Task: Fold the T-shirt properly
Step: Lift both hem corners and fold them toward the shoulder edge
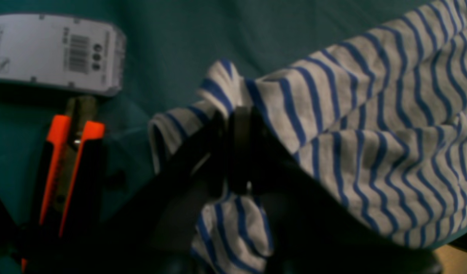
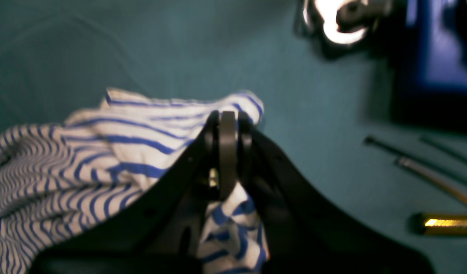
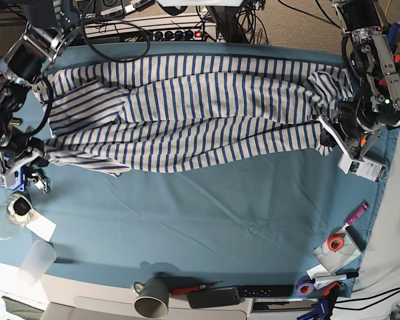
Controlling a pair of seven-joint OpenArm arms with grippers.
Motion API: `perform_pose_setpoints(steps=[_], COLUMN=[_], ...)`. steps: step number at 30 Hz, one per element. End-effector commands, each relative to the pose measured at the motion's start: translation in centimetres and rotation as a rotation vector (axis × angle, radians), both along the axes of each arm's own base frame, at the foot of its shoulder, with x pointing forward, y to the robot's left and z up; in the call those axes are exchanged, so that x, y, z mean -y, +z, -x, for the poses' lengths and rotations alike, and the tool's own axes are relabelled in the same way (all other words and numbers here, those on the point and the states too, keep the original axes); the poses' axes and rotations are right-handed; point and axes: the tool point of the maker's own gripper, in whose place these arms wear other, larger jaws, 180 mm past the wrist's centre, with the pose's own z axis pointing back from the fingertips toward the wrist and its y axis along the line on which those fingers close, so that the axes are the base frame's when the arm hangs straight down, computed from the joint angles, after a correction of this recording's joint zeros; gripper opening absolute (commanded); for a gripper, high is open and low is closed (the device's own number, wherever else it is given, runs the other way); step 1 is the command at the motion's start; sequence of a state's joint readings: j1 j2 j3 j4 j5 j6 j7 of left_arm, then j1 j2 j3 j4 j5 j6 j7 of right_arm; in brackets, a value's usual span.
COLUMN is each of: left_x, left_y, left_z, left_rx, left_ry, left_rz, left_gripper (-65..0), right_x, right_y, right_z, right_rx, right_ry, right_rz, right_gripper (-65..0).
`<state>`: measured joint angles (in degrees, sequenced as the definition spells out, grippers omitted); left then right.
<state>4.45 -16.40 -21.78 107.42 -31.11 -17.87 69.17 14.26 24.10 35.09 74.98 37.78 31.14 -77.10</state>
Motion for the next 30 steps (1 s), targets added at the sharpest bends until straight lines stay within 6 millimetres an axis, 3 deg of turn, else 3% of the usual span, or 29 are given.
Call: perform_pose_setpoints(steps=[1,6,12,20,27,28,30], left_x=[-0.2,-0.2,-0.2,0.1,-0.1,-0.1,-0.1], left_y=[1.5,1.6,1.2,2.8,3.1,3.1,3.1], left_z=[-0.9,-1.0,-0.6,0.7,0.7,0.7,0.7], left_rx=[0.061,0.069,0.038,0.096,0.118,0.117,0.118], left_ry=[-0.004,-0.002,-0.008,-0.022,-0.012,-0.012,-0.012], left_rz=[-0.005,-0.002,-0.011,-0.038,-0.037,-0.037,-0.038], left_gripper=[-65.0,-65.0,-65.0,-65.0,-65.0,-65.0,-65.0], right_x=[0.8,0.9,0.7,0.5,0.2,0.1,0.1], right_y=[2.3,3.1,2.4,2.2,2.0,2.0,2.0], right_z=[-1.1,-1.8,-1.1,-0.9,-0.6,-0.6,-0.6], right_rx=[0.077,0.135,0.080,0.069,0.058,0.059,0.061], right_ry=[0.004,0.000,0.015,0.034,0.084,0.101,0.115], right_rz=[0.022,0.029,0.025,0.032,0.054,0.062,0.071], right_gripper=[-65.0,-65.0,-65.0,-65.0,-65.0,-62.7,-52.1])
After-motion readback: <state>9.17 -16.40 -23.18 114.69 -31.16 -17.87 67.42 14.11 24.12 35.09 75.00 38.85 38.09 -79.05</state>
